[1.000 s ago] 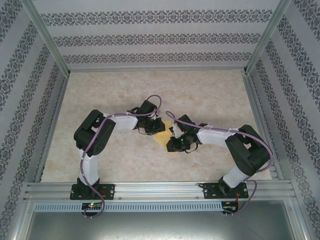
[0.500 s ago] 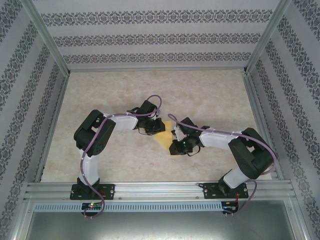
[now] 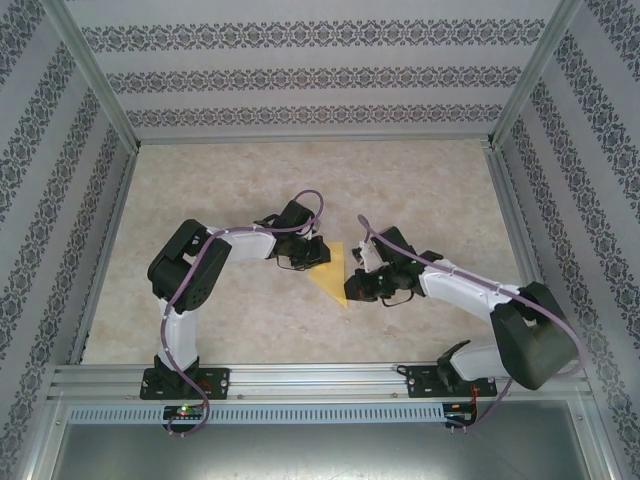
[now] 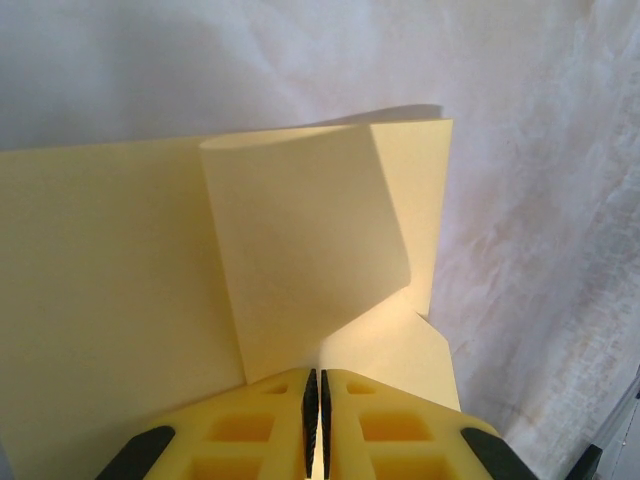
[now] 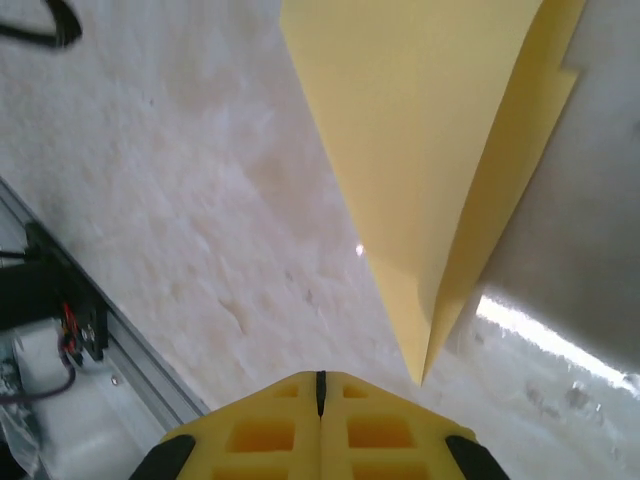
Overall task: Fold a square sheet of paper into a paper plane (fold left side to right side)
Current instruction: Fourth fold the wing at the center of the table.
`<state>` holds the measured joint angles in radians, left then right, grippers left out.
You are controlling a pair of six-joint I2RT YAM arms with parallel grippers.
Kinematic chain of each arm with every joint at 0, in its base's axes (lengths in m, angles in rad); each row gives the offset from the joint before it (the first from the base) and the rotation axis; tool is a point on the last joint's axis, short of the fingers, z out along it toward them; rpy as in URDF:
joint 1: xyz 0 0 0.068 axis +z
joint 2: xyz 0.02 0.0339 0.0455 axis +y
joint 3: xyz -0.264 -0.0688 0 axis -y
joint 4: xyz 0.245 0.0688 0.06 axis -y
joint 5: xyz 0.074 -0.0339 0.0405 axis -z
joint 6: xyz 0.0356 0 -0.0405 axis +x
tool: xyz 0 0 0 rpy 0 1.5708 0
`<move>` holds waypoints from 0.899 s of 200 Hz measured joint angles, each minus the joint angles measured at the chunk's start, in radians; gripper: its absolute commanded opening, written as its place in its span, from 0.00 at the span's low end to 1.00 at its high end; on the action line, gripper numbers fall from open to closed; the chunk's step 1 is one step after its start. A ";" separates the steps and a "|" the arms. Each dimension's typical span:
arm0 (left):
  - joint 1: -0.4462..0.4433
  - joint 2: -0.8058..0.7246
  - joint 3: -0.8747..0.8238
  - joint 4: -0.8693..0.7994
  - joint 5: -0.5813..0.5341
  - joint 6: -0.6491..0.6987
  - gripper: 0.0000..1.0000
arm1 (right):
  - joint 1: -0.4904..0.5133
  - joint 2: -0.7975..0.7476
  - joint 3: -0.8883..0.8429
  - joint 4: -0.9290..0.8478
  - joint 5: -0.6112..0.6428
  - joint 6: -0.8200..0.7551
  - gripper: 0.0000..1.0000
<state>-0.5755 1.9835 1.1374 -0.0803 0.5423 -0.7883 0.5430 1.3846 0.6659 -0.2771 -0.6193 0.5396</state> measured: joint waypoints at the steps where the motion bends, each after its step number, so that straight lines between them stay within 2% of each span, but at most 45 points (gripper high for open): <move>1: 0.000 0.000 0.000 0.000 0.000 0.000 0.15 | 0.000 0.002 0.001 0.001 0.000 0.001 0.05; 35: 0.000 0.000 0.000 0.000 0.000 0.000 0.15 | -0.004 0.140 0.057 0.071 0.005 0.016 0.05; 93: -0.001 0.000 0.000 -0.002 0.000 0.001 0.17 | -0.011 0.254 0.058 0.103 0.053 0.019 0.05; 142: -0.006 -0.012 0.020 -0.038 -0.013 0.030 0.28 | -0.016 0.268 0.056 0.113 0.046 0.017 0.04; 160: -0.006 -0.037 0.021 -0.060 -0.046 0.049 0.29 | -0.018 0.269 0.056 0.114 0.045 0.014 0.02; 180: -0.006 -0.090 0.018 -0.066 -0.057 0.060 0.25 | -0.018 0.269 0.054 0.116 0.044 0.011 0.01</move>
<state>-0.5816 1.8938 1.1557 -0.1467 0.4854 -0.7284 0.5255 1.6531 0.7197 -0.1616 -0.5755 0.5510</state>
